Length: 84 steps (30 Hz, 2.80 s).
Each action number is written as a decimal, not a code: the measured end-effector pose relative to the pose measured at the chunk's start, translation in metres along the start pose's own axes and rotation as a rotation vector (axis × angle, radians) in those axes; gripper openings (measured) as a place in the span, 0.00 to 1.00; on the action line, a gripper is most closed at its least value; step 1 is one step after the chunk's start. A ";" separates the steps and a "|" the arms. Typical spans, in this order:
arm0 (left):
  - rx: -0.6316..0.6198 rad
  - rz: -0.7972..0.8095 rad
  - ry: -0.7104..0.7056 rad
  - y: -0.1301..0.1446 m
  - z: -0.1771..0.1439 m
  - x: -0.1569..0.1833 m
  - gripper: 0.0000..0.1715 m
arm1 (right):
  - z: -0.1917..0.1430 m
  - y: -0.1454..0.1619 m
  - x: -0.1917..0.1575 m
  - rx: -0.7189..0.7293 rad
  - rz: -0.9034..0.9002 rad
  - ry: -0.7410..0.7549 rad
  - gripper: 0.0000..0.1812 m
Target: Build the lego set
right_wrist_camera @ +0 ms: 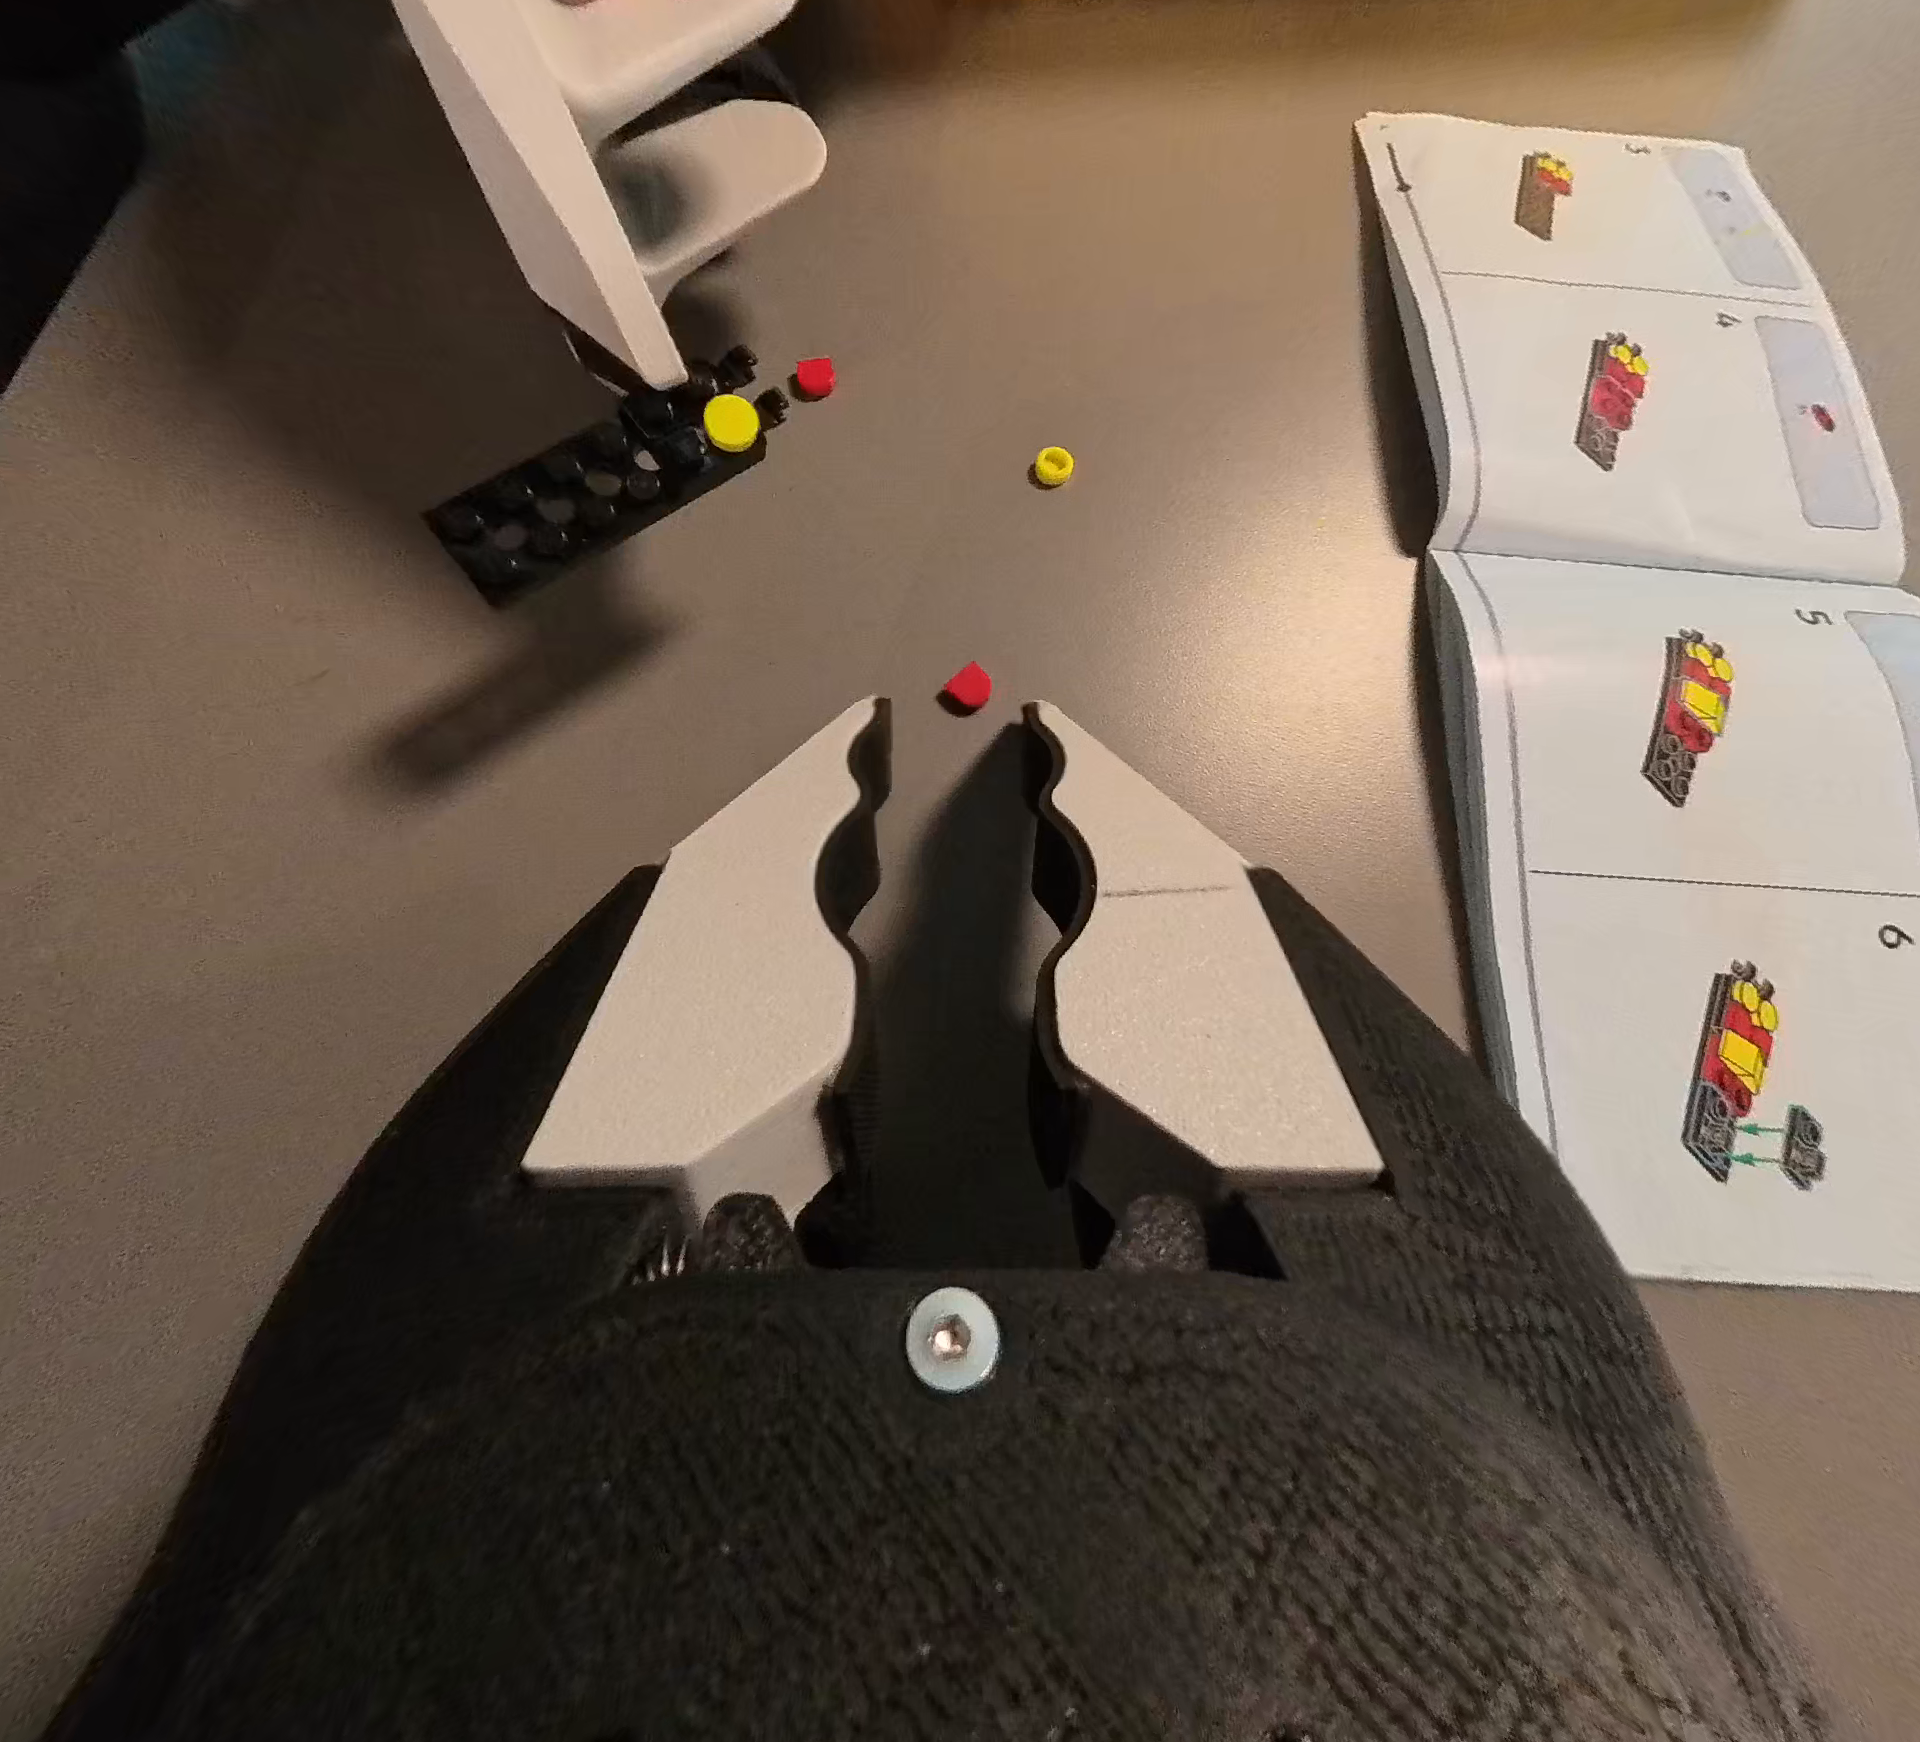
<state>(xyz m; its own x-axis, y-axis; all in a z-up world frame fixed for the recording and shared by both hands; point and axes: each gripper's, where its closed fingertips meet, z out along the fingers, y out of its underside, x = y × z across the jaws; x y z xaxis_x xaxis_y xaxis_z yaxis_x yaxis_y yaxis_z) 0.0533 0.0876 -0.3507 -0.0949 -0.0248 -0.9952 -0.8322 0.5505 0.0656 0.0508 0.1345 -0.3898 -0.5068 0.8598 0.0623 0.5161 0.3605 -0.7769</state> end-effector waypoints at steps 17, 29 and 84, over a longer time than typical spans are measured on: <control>0.000 -0.002 0.007 0.002 0.000 0.001 0.04 | -0.005 -0.003 0.004 0.024 0.096 0.134 0.13; 0.000 -0.005 0.013 0.003 0.001 0.001 0.04 | -0.002 0.003 0.019 -0.036 0.154 0.278 0.10; 0.148 0.021 -0.196 -0.019 -0.018 -0.030 0.03 | -0.025 -0.076 -0.065 0.106 -0.250 -0.253 0.03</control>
<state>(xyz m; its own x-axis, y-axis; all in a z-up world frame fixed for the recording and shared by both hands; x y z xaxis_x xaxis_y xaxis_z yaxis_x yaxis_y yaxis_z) 0.0625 0.0626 -0.3205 0.0085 0.1423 -0.9898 -0.7404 0.6662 0.0894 0.0621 0.0608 -0.3192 -0.7695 0.6287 0.1122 0.2870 0.4974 -0.8187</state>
